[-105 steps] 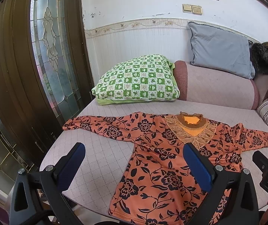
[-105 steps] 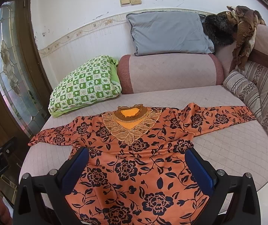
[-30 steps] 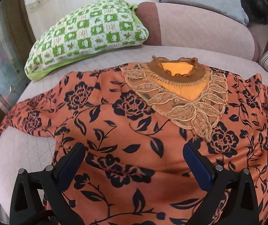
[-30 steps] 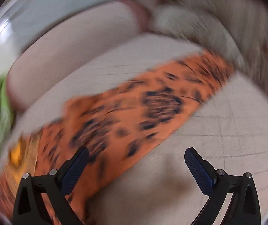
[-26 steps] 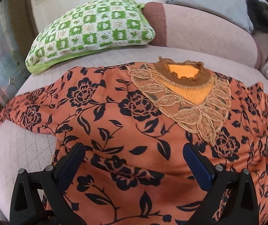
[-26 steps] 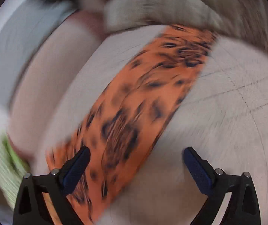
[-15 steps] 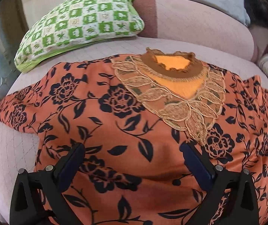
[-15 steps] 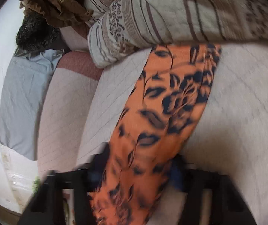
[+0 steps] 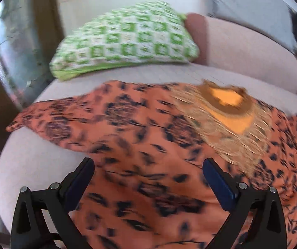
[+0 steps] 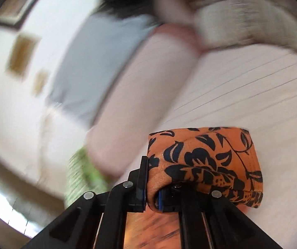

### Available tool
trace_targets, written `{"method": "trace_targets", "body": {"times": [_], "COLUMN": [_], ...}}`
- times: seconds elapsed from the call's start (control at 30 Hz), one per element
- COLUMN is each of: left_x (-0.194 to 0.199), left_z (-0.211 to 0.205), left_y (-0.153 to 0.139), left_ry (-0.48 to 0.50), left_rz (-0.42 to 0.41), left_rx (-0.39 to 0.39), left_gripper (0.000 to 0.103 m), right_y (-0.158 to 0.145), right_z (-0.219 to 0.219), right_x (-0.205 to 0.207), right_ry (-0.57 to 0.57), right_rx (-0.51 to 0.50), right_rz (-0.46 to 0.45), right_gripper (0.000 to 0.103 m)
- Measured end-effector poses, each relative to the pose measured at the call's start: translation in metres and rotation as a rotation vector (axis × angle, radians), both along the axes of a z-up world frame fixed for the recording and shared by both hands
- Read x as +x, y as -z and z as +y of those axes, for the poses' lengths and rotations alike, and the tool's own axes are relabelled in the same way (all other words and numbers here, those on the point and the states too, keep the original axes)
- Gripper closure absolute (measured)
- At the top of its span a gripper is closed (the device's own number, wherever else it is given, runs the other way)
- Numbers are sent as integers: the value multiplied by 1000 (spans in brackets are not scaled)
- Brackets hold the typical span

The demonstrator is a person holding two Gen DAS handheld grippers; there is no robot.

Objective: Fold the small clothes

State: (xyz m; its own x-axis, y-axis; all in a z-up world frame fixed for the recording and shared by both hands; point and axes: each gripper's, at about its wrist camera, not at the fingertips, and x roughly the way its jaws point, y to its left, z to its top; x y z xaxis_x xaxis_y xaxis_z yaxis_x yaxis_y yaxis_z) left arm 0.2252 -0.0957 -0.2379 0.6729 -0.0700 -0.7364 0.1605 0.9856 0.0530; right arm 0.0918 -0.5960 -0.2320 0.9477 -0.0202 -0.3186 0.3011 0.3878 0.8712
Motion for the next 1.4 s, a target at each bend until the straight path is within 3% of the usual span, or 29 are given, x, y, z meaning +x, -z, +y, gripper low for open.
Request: {"method": "trace_targets", "body": {"times": [0.07, 0.17, 0.23, 0.33, 0.4, 0.43, 0.47, 0.6, 0.77, 0.87, 0.93, 1.07, 1.13, 1.17, 1.23, 1.3, 1.4], "left_x": [5, 11, 16, 20, 23, 25, 26, 29, 31, 32, 32, 30, 31, 32, 35, 37, 42], "left_z": [24, 60, 81, 110, 126, 136, 144, 168, 174, 171, 167, 159, 159, 161, 168, 178, 195], "left_y": [-6, -14, -17, -17, -13, -11, -10, -9, -6, -3, -3, -7, -8, -8, -8, -7, -1], "left_ry": [-63, -148, -199, -262, -293, -310, -322, -383, -410, -407, -396, -368, -364, -368, -387, -421, -512], "left_rz": [-19, -39, -45, -49, -38, -21, -10, 28, 55, 72, 78, 65, 61, 61, 67, 73, 95], "left_rx": [-15, -44, -51, -50, -36, -46, -60, -130, -165, -165, -161, -144, -133, -135, -140, -140, -105], "left_gripper": [0, 0, 0, 0, 0, 0, 0, 0, 0, 0, 0, 0, 0, 0, 0, 0, 0], "right_y": [-23, -31, -24, -5, 10, 20, 29, 40, 33, 36, 58, 90, 92, 84, 48, -2, -42], "right_z": [60, 152, 197, 277, 334, 356, 373, 385, 352, 335, 317, 287, 283, 285, 297, 338, 405], "right_x": [36, 92, 126, 186, 219, 230, 233, 217, 180, 176, 176, 164, 161, 162, 175, 200, 218], "right_ry": [-128, -278, -341, -446, -547, -609, -651, -649, -721, -696, -628, -469, -388, -364, -429, -597, -847], "right_rx": [-40, -55, -21, -13, -59, -76, -71, -64, 14, 28, 151, 439, 499, 492, 345, 113, -121], "right_rz": [-30, -20, -10, 90, 202, 253, 263, 235, 185, 238, 272, 162, 130, 100, 65, 60, 77], "right_gripper": [96, 96, 92, 88, 70, 38, 17, 14, 13, 6, 6, 7, 6, 6, 6, 6, 6]}}
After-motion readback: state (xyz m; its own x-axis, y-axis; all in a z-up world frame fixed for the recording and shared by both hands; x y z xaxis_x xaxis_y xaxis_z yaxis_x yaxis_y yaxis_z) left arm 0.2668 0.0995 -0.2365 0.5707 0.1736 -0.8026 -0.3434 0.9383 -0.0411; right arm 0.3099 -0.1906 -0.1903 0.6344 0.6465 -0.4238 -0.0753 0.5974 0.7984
